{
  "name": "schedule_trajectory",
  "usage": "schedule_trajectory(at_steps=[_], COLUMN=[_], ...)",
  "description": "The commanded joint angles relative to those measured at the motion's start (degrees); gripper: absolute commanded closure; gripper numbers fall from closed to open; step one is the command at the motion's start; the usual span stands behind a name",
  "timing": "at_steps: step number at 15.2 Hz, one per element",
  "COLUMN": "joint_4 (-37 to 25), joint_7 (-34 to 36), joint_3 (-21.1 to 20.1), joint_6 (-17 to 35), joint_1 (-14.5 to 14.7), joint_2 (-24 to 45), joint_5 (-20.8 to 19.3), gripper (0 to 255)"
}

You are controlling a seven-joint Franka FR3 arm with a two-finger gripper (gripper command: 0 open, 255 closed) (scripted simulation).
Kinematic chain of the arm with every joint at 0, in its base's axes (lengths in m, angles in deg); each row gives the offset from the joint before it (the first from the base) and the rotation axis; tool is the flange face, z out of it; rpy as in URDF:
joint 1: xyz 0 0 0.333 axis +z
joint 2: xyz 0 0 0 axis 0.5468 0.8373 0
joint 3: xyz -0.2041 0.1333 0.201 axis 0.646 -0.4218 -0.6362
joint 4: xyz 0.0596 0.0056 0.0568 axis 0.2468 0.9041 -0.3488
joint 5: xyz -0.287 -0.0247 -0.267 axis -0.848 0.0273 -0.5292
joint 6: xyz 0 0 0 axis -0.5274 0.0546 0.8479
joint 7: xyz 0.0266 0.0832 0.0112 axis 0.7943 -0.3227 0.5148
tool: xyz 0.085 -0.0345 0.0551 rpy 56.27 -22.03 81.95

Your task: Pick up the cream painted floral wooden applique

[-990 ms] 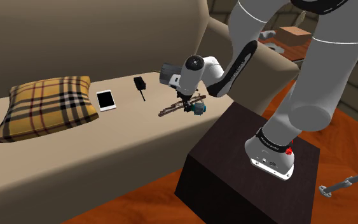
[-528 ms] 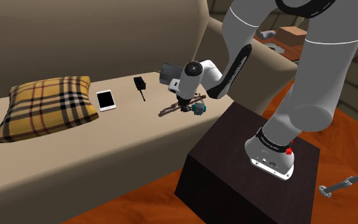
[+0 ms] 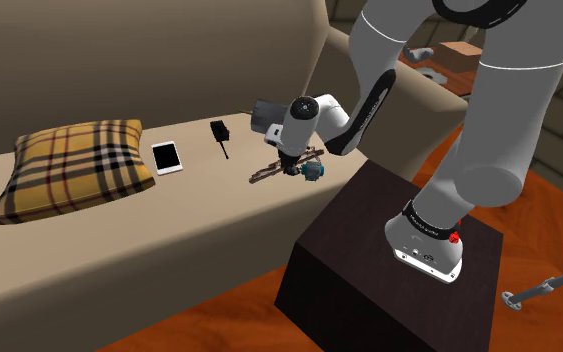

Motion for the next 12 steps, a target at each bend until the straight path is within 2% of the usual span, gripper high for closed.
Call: schedule_trajectory(at_steps=[1,12], joint_4=[0.5,5.39], joint_7=[-1.39,-16.65], joint_3=[-0.4,-5.26], joint_6=[-0.34,-4.92], joint_1=[-0.36,-3.59], joint_2=[-0.95,-11.83], joint_5=[1.28,16.62], gripper=[255,255])
